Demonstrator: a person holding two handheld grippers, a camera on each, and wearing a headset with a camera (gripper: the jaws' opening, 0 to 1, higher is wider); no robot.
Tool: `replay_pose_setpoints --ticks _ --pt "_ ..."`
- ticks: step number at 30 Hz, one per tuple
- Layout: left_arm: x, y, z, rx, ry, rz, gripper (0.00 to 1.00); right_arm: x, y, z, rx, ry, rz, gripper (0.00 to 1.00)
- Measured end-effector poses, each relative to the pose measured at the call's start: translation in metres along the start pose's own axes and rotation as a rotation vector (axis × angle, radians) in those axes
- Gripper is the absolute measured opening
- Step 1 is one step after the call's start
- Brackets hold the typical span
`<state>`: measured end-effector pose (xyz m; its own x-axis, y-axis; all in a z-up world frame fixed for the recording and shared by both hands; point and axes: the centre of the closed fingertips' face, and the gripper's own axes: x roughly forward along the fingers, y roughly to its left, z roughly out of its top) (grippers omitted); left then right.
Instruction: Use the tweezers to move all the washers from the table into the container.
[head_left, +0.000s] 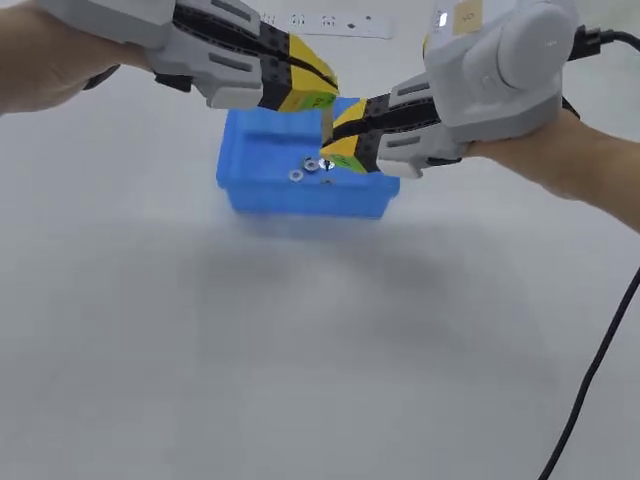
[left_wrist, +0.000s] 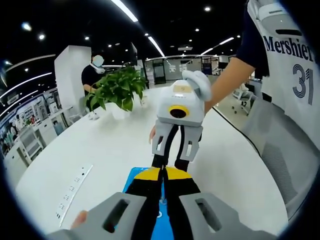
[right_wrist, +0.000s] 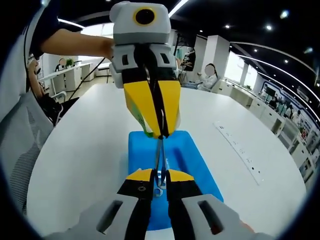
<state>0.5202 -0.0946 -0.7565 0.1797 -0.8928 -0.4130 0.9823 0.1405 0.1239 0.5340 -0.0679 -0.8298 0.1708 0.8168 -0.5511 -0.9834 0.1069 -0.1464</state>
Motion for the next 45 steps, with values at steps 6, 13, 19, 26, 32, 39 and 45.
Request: replay_pose_setpoints --ticks 6,13,19,26,32,39,45 --pt "0.007 0.004 -0.01 -0.018 0.013 -0.006 0.05 0.005 -0.003 -0.01 0.02 0.014 0.005 0.11" --pt "0.011 0.006 -0.017 -0.034 0.024 -0.01 0.05 0.008 -0.004 -0.018 0.041 0.033 -0.009 0.12" --pt "0.01 0.004 -0.015 -0.018 0.032 -0.012 0.05 0.004 -0.004 -0.011 0.041 0.019 -0.025 0.13" --pt "0.003 0.002 0.001 0.017 0.024 -0.002 0.05 -0.006 -0.004 0.005 0.028 -0.008 -0.044 0.13" --pt "-0.006 -0.003 0.018 0.044 0.017 0.009 0.05 -0.017 -0.001 0.02 0.015 -0.03 -0.061 0.13" --pt "-0.019 -0.013 0.042 0.076 0.005 0.025 0.05 -0.032 0.009 0.044 -0.021 -0.062 -0.07 0.13" --pt "-0.027 -0.03 0.058 0.098 0.0 0.032 0.05 -0.046 0.025 0.06 -0.049 -0.081 -0.072 0.13"
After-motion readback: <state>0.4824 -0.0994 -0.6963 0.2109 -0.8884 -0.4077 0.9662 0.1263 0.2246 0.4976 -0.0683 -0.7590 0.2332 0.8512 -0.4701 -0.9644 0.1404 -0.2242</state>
